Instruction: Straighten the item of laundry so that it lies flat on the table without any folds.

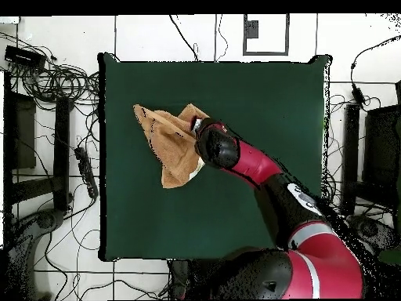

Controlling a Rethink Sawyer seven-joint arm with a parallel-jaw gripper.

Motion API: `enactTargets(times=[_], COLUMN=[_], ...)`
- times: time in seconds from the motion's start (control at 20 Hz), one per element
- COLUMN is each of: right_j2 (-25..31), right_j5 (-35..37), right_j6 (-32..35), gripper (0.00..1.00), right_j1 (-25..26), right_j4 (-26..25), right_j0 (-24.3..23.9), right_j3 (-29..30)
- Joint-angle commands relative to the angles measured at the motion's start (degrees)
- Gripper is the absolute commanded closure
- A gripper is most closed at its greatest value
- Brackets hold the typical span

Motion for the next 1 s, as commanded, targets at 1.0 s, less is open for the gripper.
enactTargets(times=[1.0], right_j2=[-0.9], right_j5=[15.9], right_j6=[7.0], gripper=[0.00], right_j1=[-11.8], right_j4=[0.2], right_j0=[0.6], right_j3=[0.4])
